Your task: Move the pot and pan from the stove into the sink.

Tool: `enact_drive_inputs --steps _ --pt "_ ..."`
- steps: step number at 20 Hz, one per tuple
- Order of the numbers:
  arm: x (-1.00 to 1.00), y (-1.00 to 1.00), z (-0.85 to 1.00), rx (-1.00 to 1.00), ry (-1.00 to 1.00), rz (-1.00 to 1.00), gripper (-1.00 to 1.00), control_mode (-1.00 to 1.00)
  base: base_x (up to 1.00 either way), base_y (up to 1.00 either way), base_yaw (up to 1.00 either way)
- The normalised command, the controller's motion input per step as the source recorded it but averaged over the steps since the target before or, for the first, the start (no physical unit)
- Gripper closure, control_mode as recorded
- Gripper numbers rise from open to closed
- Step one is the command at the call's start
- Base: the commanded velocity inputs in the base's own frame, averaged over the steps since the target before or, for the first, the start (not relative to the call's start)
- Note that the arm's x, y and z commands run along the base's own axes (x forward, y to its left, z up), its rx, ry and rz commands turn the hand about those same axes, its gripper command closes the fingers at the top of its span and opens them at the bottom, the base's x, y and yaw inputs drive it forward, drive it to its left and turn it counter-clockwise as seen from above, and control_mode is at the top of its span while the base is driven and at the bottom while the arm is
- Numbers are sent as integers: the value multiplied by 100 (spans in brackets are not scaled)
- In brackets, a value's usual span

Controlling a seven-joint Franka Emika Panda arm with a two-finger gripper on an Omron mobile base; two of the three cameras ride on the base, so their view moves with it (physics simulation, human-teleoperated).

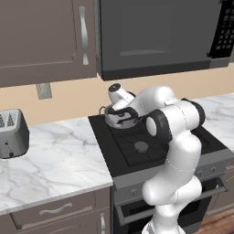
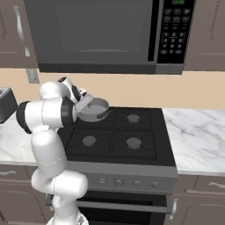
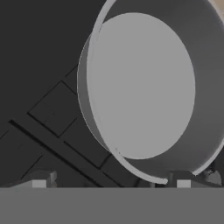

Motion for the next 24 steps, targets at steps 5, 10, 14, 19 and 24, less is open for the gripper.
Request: enact_drive_inputs --steps 5,10,14,19,24 --pt "26 0 -32 0 0 0 -100 -100 0 0 0" --pt "29 0 -29 0 0 1 -100 -100 0 0 0" --pt "35 0 -30 0 0 3 -100 -100 0 0 0" --pt "29 0 -27 0 0 4 -100 -100 0 0 0" --pt "14 0 -33 -1 1 6 -100 -100 0 0 0"
